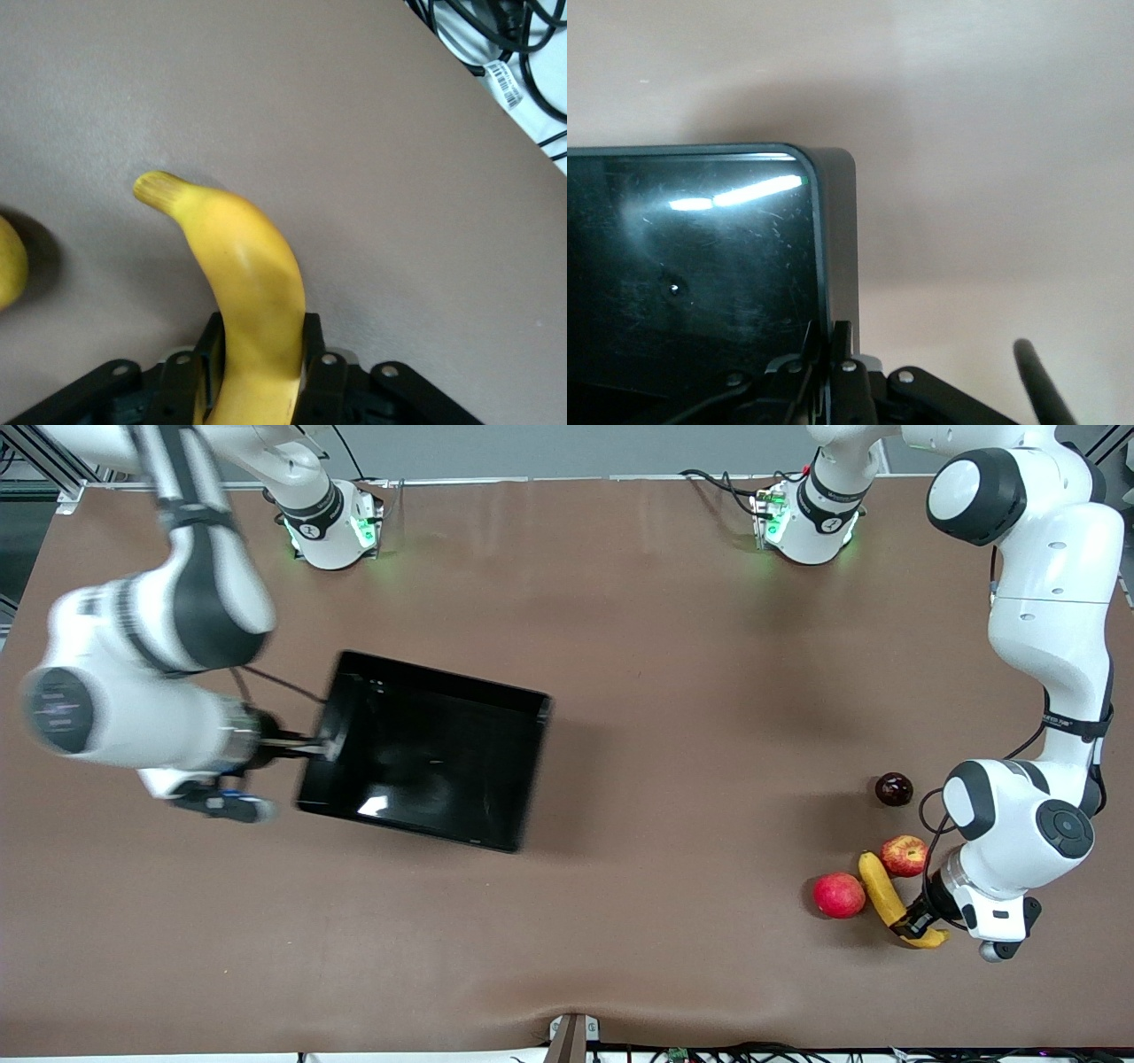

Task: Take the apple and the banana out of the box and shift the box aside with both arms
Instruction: 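Drag the tray toward the right arm while the left gripper lowers the banana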

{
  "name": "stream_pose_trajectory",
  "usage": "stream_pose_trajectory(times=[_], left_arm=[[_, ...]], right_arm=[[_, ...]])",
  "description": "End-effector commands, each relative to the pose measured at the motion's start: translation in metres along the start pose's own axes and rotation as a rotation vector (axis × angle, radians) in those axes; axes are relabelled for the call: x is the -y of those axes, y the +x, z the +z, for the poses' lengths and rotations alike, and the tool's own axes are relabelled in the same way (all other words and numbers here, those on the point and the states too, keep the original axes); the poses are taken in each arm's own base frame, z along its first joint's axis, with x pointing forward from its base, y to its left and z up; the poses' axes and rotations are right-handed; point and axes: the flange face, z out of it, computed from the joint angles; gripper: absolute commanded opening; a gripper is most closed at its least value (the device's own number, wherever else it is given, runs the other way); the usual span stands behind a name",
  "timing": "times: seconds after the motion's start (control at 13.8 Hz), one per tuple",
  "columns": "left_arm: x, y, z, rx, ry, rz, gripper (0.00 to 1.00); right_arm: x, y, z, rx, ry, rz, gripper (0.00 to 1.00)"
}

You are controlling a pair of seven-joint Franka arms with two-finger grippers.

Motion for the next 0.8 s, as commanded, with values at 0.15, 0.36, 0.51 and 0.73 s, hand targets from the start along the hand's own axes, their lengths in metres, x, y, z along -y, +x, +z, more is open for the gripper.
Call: stream_pose_trajectory(times=[0.15,0.36,0.51,0.73], left_arm=[[-0.004,0.01,-0.009,-0.038,-0.023,0.093,1.0],[-0.021,0.018,-0.048,-0.064,-0.038,0.105,1.0],[-0.03,0.022,-0.078,-0.069,-0.029,0.118,1.0],[-0.052,0.013,-0.122,-0.05,-0.039,0.15,1.0]], right_arm=[[-0.204,0.026,0.016,0.022,0.115,-0.092,0.0],[-0.277,0.049,0.055,0.012,0.136,-0.059,0.0],[-0.309,0.056,0.09,0.003,0.144,-0.08,0.0],[-0.333,0.066,0.124,-0.016,0.141,-0.116,0.0]])
